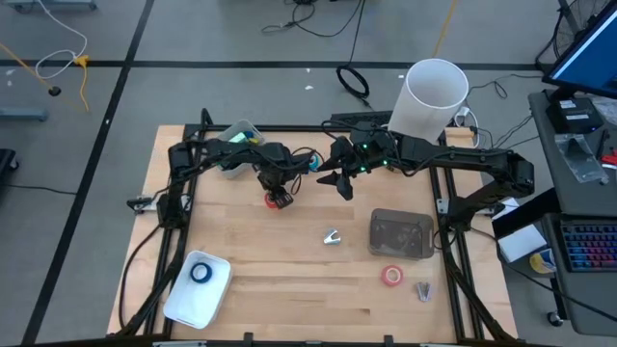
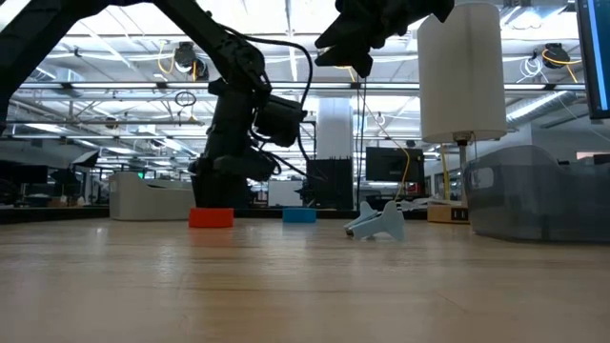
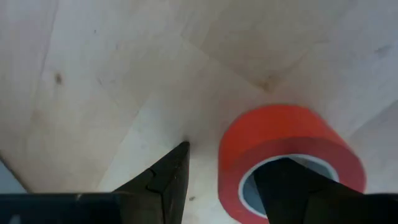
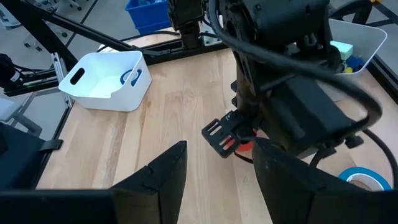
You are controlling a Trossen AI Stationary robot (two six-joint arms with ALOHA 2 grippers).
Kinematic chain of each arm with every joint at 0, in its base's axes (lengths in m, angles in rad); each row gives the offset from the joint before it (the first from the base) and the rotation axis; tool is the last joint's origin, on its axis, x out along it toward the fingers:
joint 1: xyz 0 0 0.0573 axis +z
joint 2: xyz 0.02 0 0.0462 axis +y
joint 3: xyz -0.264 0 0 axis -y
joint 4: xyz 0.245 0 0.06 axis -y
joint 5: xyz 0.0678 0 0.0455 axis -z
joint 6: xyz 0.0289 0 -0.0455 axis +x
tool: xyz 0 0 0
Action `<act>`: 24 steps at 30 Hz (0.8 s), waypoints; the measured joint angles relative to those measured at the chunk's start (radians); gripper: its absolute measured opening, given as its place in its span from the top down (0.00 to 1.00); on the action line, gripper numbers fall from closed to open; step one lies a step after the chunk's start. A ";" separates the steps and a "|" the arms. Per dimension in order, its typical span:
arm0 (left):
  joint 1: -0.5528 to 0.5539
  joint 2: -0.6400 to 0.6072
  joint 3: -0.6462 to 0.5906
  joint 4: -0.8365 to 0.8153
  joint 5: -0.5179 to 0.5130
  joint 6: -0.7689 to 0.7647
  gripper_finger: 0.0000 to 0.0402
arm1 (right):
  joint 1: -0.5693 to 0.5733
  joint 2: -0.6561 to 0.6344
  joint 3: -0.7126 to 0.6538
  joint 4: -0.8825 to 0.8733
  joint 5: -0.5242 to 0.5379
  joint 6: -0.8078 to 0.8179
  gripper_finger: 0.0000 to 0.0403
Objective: Pick and place Stapler, Stapler remover, tape
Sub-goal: Put the orange tape into the white bin
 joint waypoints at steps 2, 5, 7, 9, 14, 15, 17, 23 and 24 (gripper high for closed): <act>-0.003 0.009 0.001 -0.001 0.003 0.000 0.58 | 0.000 0.000 0.000 0.000 0.000 0.000 0.57; -0.010 0.012 0.003 0.000 0.001 -0.007 0.67 | 0.000 0.000 0.000 -0.001 0.000 0.000 0.57; -0.014 0.010 0.001 -0.001 -0.006 -0.008 0.76 | 0.000 0.000 0.000 -0.001 0.000 0.000 0.56; -0.014 0.003 0.000 -0.004 -0.003 -0.008 0.87 | 0.000 0.000 0.000 -0.001 0.000 0.000 0.56; -0.013 -0.051 -0.003 -0.032 0.027 -0.008 0.91 | 0.000 0.000 0.000 0.000 -0.001 -0.005 0.57; -0.011 -0.075 -0.003 -0.063 0.031 -0.014 0.91 | 0.000 0.000 0.000 0.000 -0.001 -0.009 0.57; -0.008 -0.131 -0.003 -0.125 0.033 -0.026 0.91 | 0.000 0.000 0.000 0.000 -0.001 -0.021 0.57; -0.035 -0.377 -0.003 -0.330 0.092 -0.039 0.91 | 0.000 0.000 0.000 0.000 -0.001 -0.078 0.57; -0.047 -0.423 -0.002 -0.349 0.109 -0.042 0.91 | 0.000 0.000 0.000 0.000 -0.001 -0.088 0.57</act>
